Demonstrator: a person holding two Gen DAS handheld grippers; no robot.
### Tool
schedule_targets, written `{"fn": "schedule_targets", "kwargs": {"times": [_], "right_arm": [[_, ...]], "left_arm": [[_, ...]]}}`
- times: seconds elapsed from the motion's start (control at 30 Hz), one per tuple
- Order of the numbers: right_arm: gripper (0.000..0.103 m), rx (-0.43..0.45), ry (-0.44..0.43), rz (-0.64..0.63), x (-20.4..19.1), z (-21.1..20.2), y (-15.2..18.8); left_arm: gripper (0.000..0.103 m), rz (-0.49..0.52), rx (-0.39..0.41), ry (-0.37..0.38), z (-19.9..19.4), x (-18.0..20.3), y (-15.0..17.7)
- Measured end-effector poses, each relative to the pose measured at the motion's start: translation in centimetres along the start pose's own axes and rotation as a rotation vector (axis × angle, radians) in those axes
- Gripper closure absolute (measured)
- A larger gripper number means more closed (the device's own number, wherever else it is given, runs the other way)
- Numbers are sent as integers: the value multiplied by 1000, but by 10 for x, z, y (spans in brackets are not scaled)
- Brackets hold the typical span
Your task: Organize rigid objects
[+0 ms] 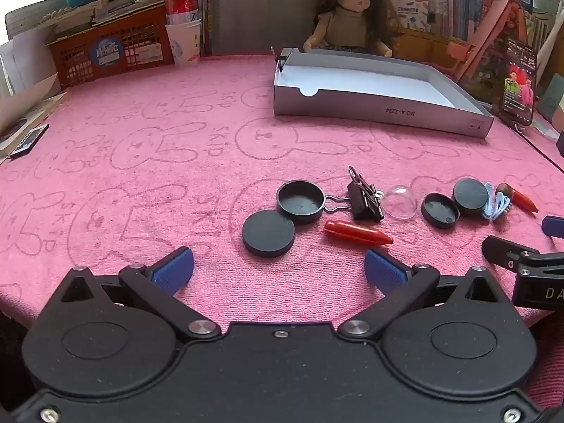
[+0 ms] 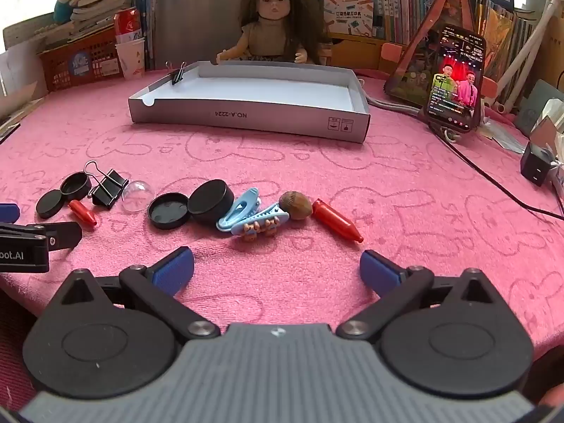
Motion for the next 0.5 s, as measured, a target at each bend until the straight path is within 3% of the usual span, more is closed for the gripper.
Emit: {"fn": "schedule_targets", "kwargs": {"times": [0.5], "right_arm": [[0, -3, 2, -2, 0, -1, 0]], "left_arm": [[0, -1, 1, -2, 5, -3, -1]]}}
Point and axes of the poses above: each gripper's, at about its wrist camera, not at the fingertips, and z roughly the way its jaws point, x to its right, y to its underside, the point moved 3 cm from there along z, roughly the way its jaws point, and after that the axes turned 15 degrees about y, right-handed, at the moved point
